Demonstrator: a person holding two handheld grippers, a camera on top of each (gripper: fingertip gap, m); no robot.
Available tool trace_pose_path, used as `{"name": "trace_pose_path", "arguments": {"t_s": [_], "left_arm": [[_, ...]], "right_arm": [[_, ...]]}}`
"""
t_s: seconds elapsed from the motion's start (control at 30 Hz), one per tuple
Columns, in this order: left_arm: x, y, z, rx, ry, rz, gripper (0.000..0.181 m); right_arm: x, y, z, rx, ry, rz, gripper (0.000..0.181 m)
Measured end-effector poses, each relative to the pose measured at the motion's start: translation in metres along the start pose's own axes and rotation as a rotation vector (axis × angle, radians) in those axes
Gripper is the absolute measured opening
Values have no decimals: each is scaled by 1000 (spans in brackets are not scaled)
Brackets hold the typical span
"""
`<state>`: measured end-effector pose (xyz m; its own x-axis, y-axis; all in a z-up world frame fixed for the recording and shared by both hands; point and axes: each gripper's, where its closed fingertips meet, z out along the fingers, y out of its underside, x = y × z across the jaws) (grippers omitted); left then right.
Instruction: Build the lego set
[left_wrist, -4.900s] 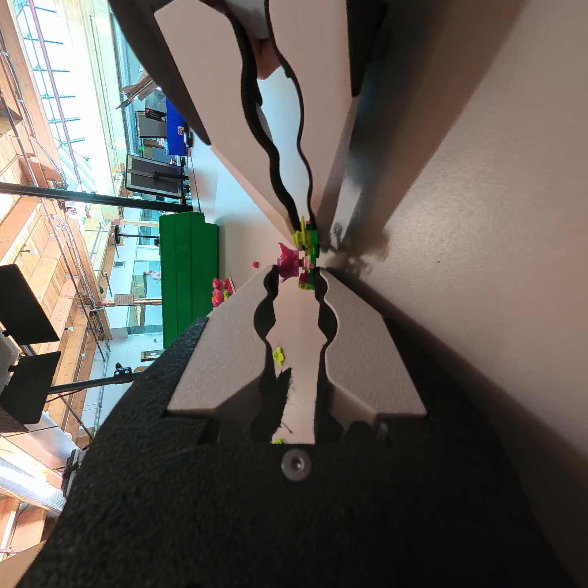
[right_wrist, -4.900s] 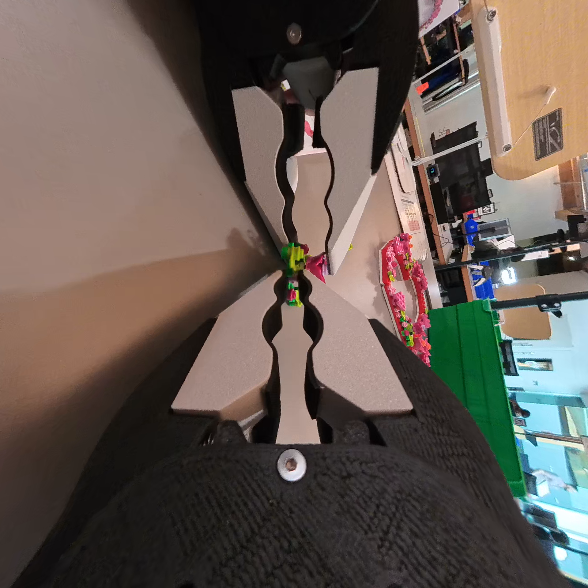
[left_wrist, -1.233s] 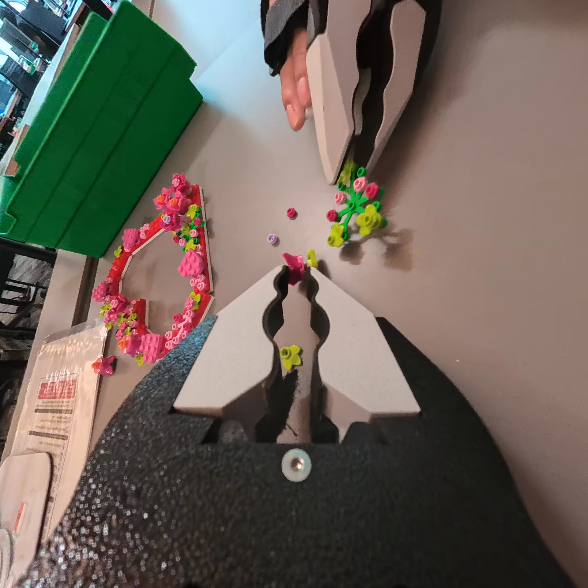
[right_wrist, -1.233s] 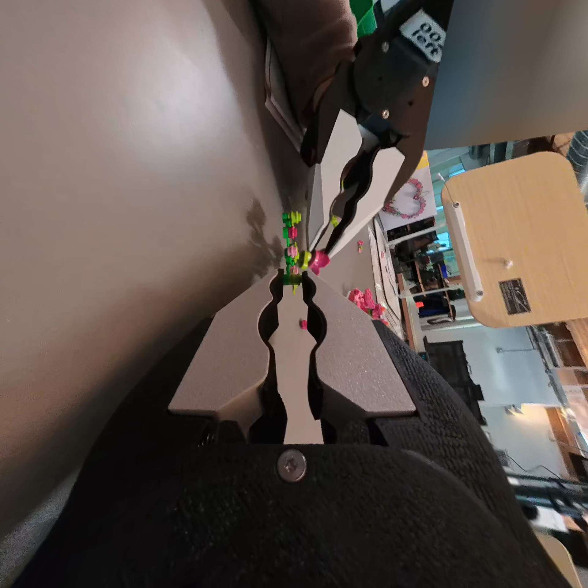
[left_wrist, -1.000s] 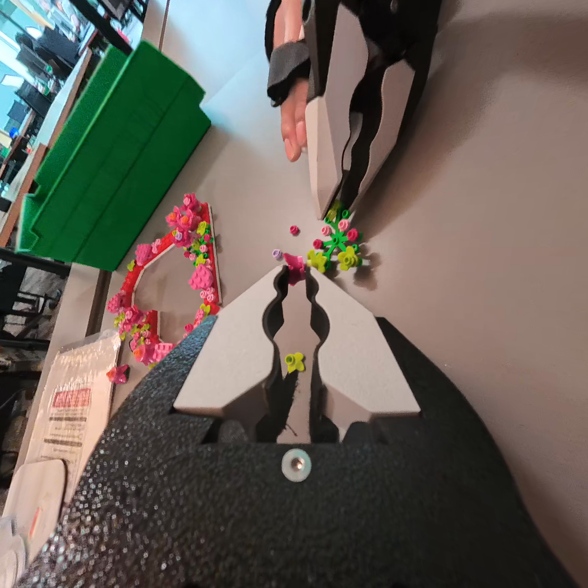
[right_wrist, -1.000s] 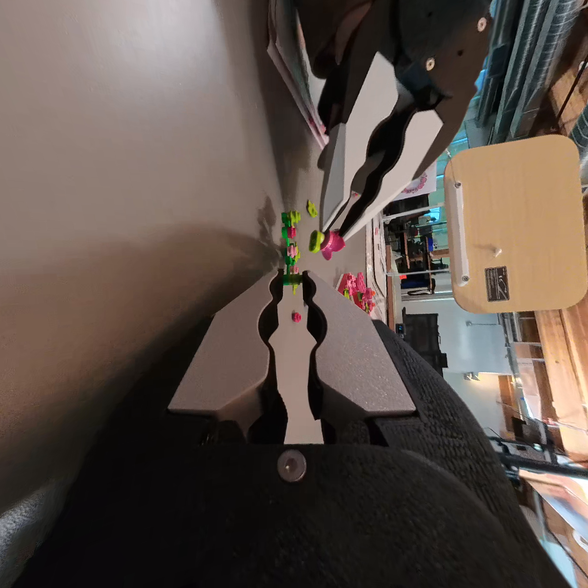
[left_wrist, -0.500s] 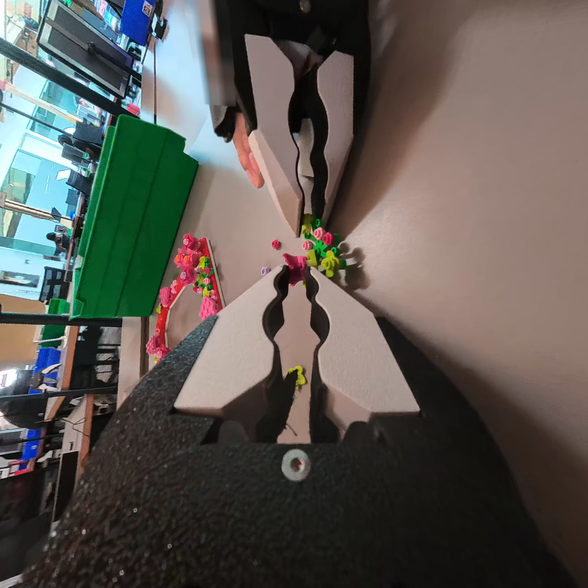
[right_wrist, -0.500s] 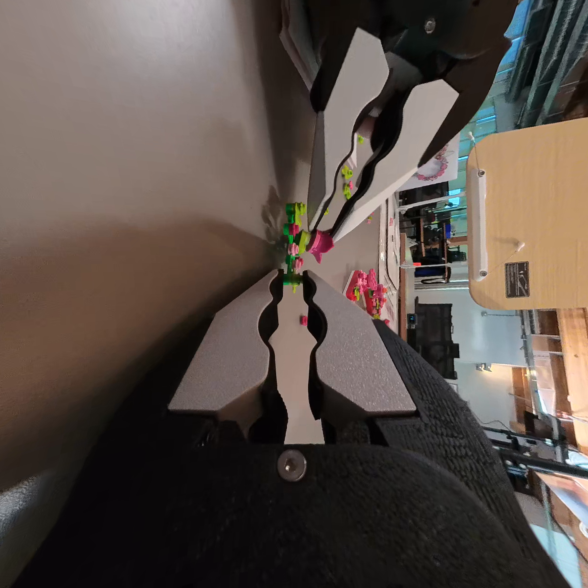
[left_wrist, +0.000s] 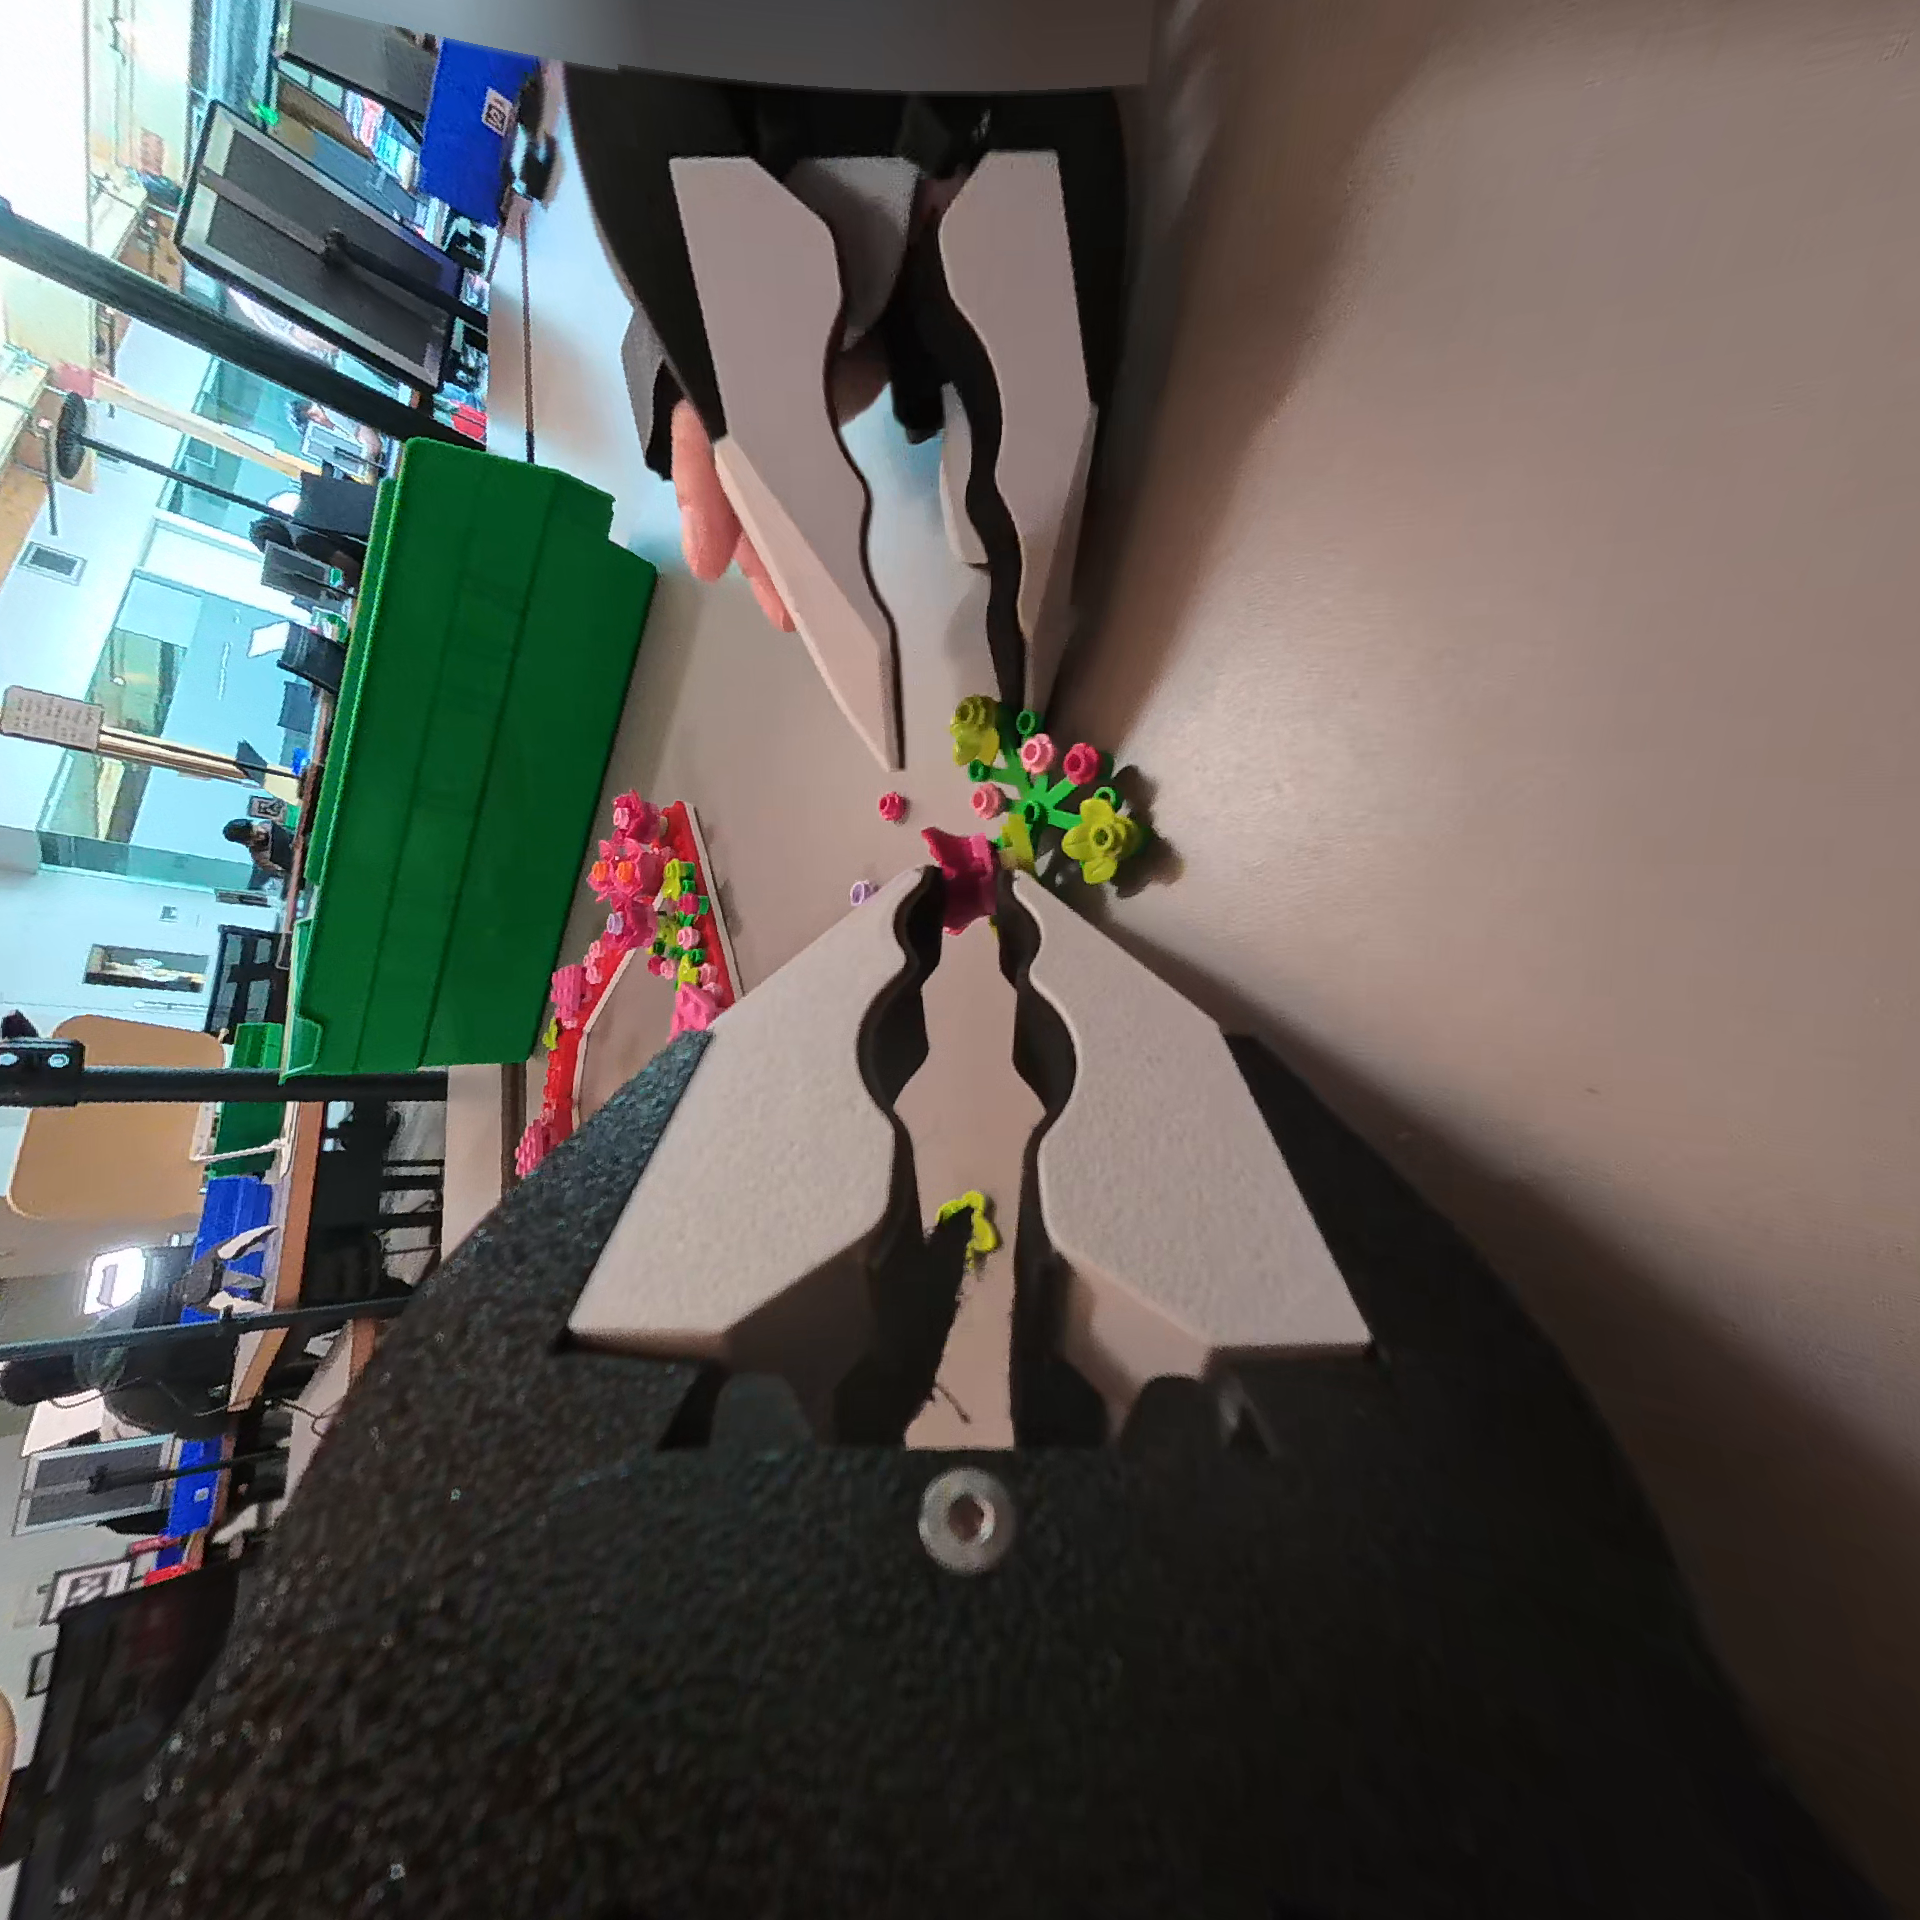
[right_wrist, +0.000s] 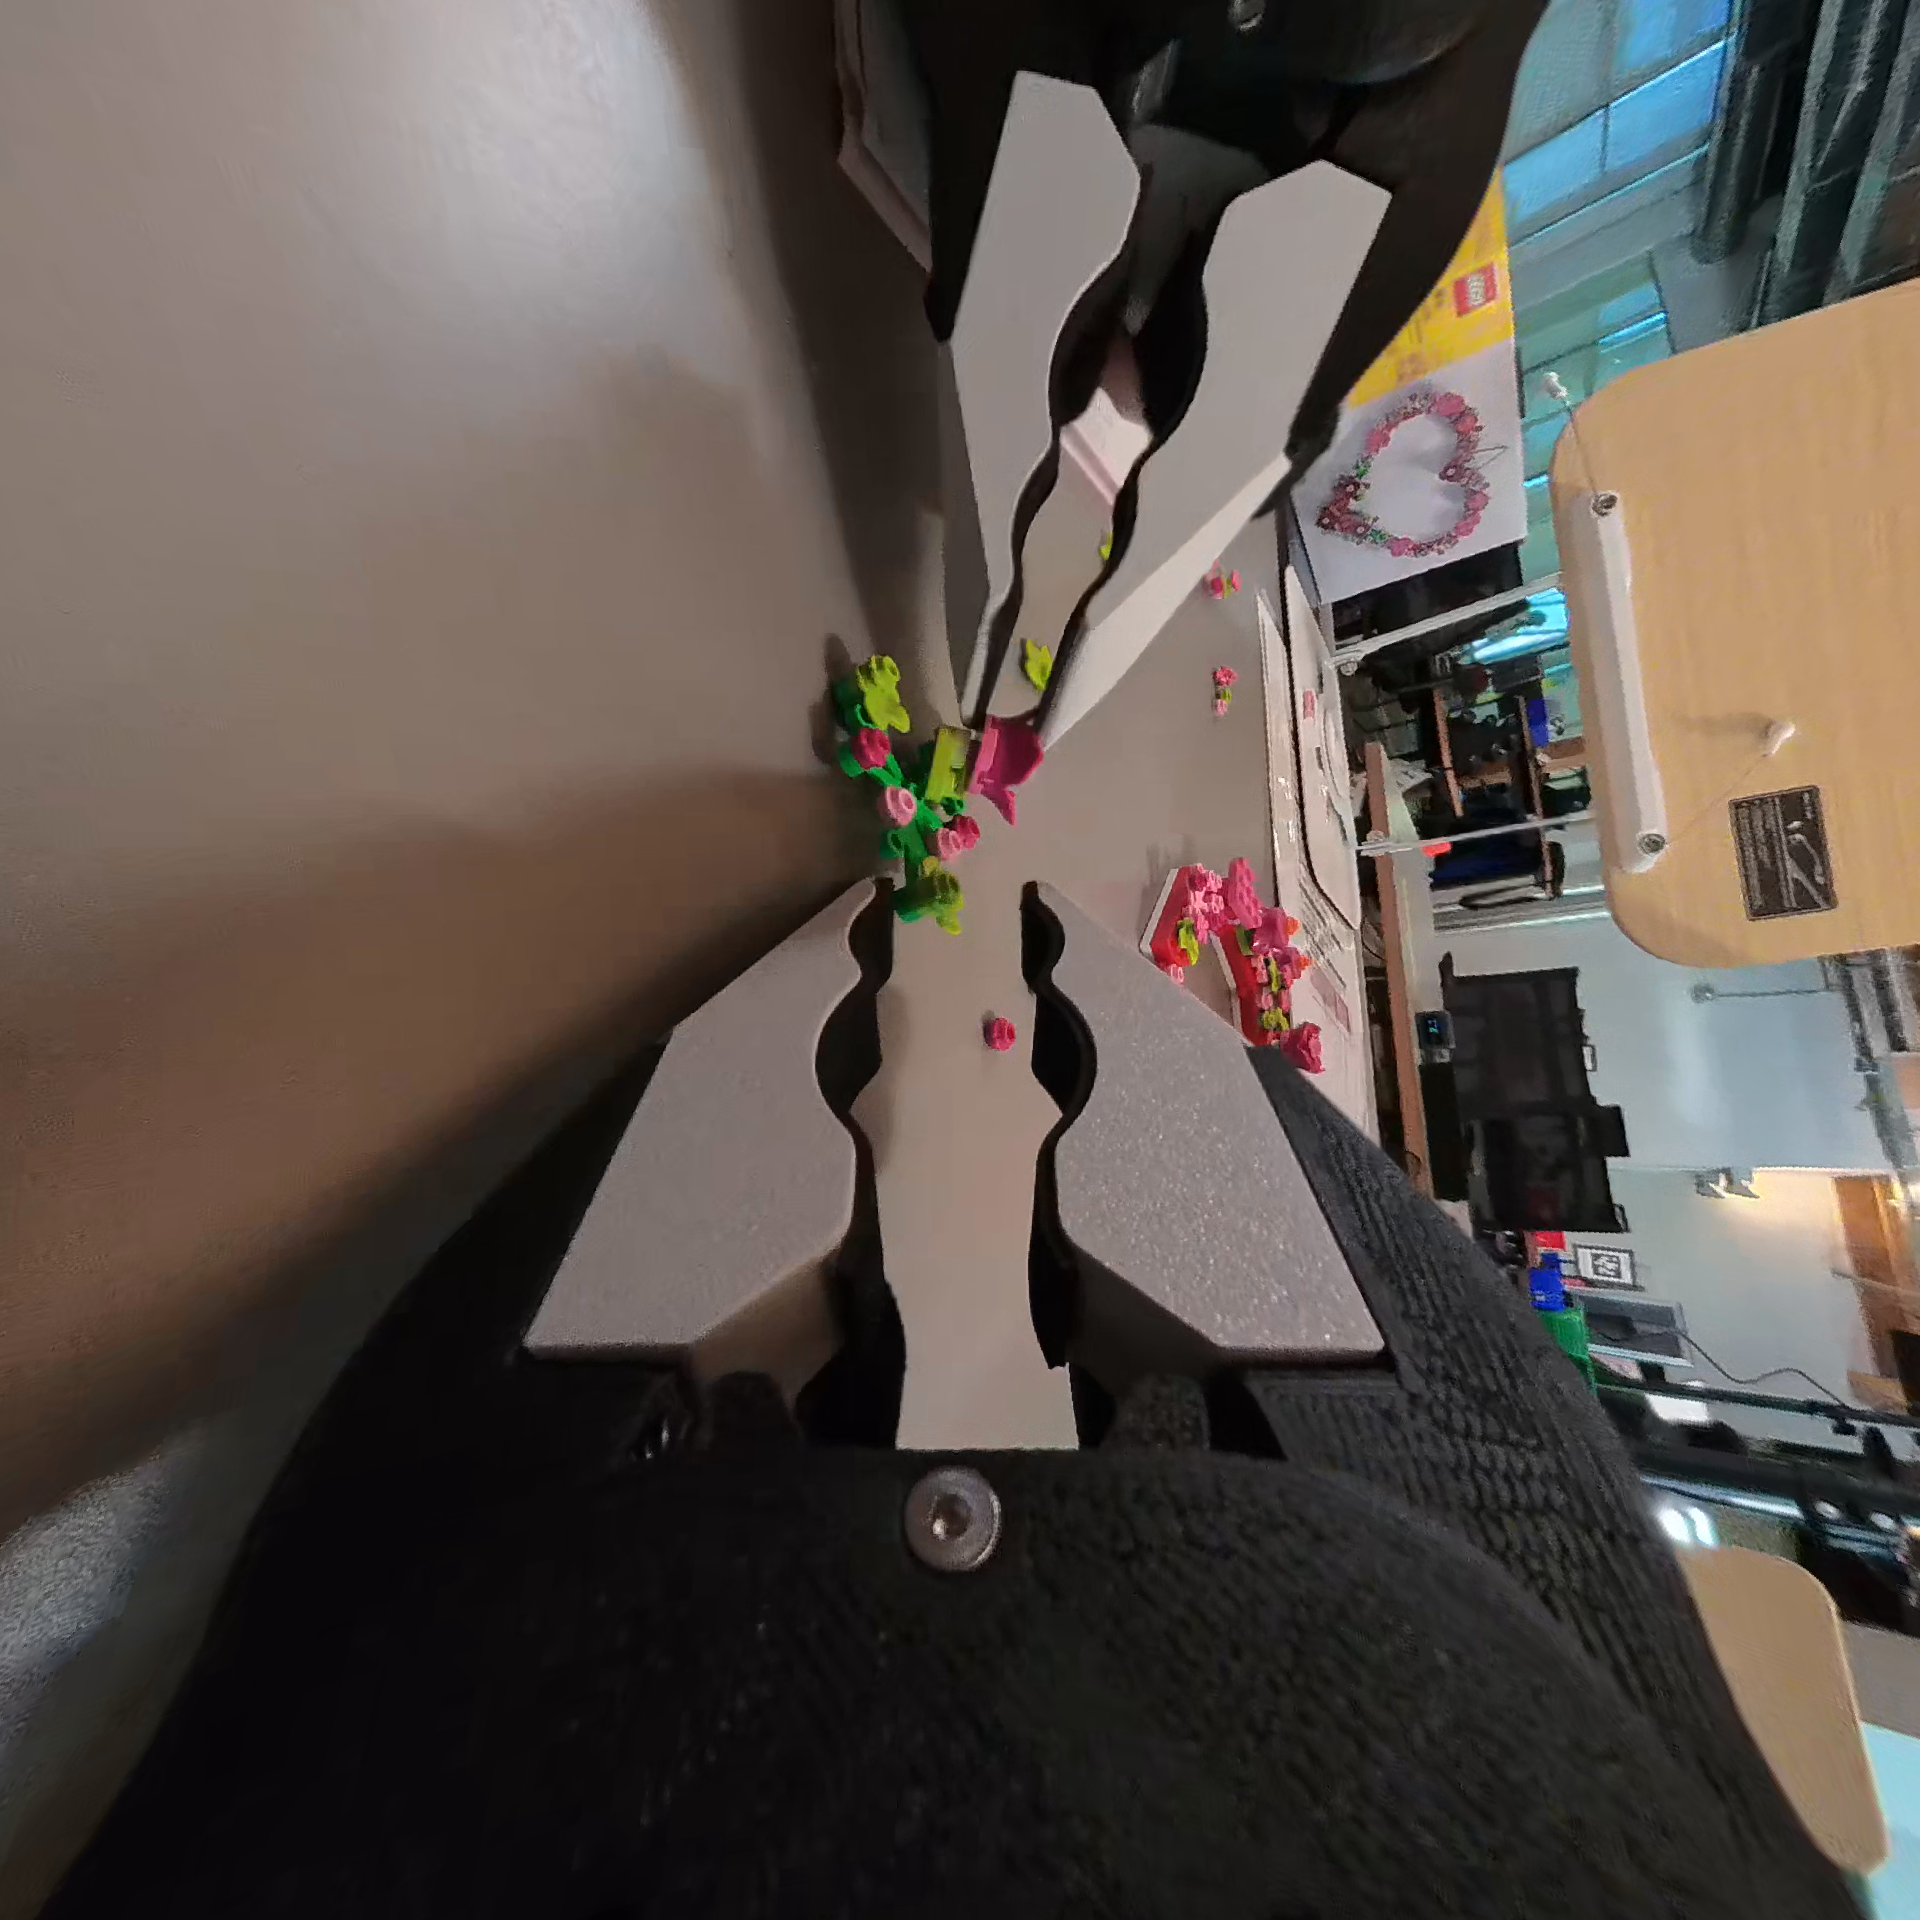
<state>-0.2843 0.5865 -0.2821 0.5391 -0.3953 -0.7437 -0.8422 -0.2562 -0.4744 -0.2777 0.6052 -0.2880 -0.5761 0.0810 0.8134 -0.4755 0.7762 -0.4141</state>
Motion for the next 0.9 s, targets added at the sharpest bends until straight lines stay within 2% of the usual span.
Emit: {"name": "trace_pose_path", "arguments": {"t_s": [0.27, 0.43, 0.5, 0.57, 0.67, 0.77, 0.9], "left_arm": [[3, 4, 0, -17, 12, -2, 8], [2, 7, -1, -27, 9, -11, 8], [-1, 7, -2, -20, -4, -28, 8], [-9, 10, -7, -25, -45, -47, 8], [-15, 12, -16, -9, -58, -104, 8], [-16, 17, -17, -21, -61, -101, 8], [-22, 17, -17, -17, -94, -127, 8]], "right_arm": [[0, -11, 4, 25, 48, -179, 27], [3, -16, 10, 34, 67, -210, 31], [2, -16, 12, 40, 57, -189, 27], [6, -16, 12, 55, 88, -170, 12], [8, -13, 11, 50, 81, -142, 11], [12, -13, 9, 46, 4, -33, 11], [20, -7, -2, -34, -305, 264, 10]]}}
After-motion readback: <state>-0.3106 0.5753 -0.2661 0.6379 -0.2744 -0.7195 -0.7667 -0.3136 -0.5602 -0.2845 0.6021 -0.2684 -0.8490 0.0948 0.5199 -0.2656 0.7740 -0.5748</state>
